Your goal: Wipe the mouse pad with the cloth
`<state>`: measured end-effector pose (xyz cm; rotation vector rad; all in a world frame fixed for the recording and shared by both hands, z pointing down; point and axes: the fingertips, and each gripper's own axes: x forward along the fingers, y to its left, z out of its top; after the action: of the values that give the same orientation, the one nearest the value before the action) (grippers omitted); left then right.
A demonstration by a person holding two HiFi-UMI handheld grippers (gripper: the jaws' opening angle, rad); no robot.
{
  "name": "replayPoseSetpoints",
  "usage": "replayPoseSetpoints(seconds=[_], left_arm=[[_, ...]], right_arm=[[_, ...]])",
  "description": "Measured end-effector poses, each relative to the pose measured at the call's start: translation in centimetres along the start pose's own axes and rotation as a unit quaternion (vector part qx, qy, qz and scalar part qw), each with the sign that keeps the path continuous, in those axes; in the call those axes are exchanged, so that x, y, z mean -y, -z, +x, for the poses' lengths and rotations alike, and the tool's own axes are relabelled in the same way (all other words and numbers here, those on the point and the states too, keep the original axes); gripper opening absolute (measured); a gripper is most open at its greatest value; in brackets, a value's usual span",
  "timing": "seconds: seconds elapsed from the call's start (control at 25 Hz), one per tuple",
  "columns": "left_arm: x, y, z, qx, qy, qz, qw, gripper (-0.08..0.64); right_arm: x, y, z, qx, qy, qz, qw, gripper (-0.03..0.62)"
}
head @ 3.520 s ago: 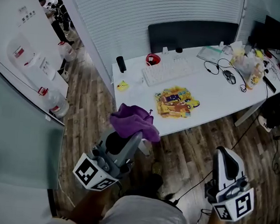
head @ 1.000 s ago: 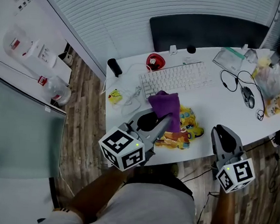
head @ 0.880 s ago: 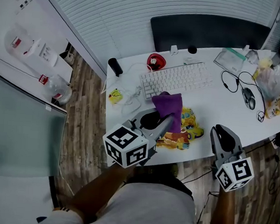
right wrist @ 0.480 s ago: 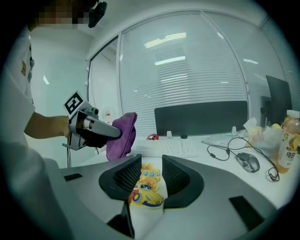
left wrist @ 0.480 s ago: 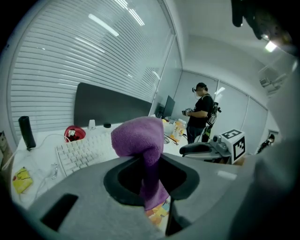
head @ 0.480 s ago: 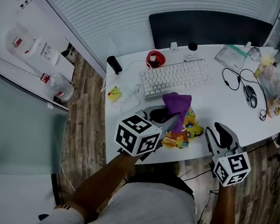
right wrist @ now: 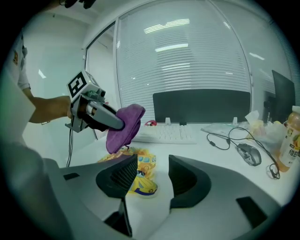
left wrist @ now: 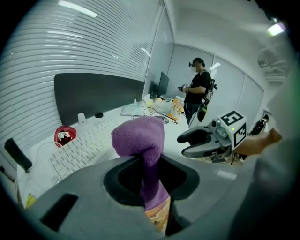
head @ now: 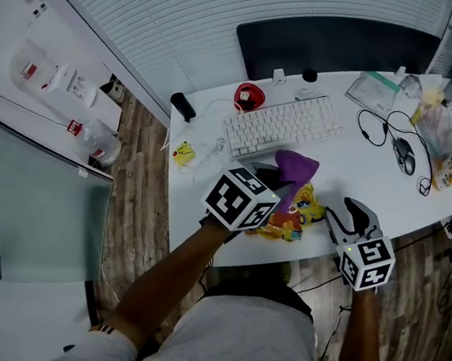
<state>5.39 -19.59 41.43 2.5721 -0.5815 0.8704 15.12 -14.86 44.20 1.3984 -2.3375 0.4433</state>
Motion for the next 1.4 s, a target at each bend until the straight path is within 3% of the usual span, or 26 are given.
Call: replayPoseSetpoints(seconds=[0.28, 0.68, 0.96, 1.12, 1.4], left_arm=[[-0.7, 1.7, 2.1, -0.085, 0.0, 0.057, 0.9947, 0.083], [-2.0, 3.2, 5.5, -0.187, -0.001, 0.134, 0.9731, 0.081], [-2.0, 4.7, 7.4, -0.25, 0.027, 0.145, 0.9568, 0.081], [-2.2, 6.2, 7.9, -0.302, 0.038, 0.143, 0.9418, 0.083], [-2.3, 6.5, 9.1, -0.342, 0.056, 0.16, 0.9243, 0.083]], right_arm=[[0.4, 1.7, 1.5, -0.041, 0.002, -0.02, 0.999, 0.178], [1.0, 3.8, 3.5, -0.099, -0.003, -0.042, 0.994, 0.189], [1.2, 4.6, 4.1, -0.116, -0.009, -0.043, 0.992, 0.189], [1.2, 4.9, 4.4, -0.12, -0.013, -0.042, 0.992, 0.189], [1.7, 5.7, 4.7, -0.13, -0.011, -0.04, 0.991, 0.189]])
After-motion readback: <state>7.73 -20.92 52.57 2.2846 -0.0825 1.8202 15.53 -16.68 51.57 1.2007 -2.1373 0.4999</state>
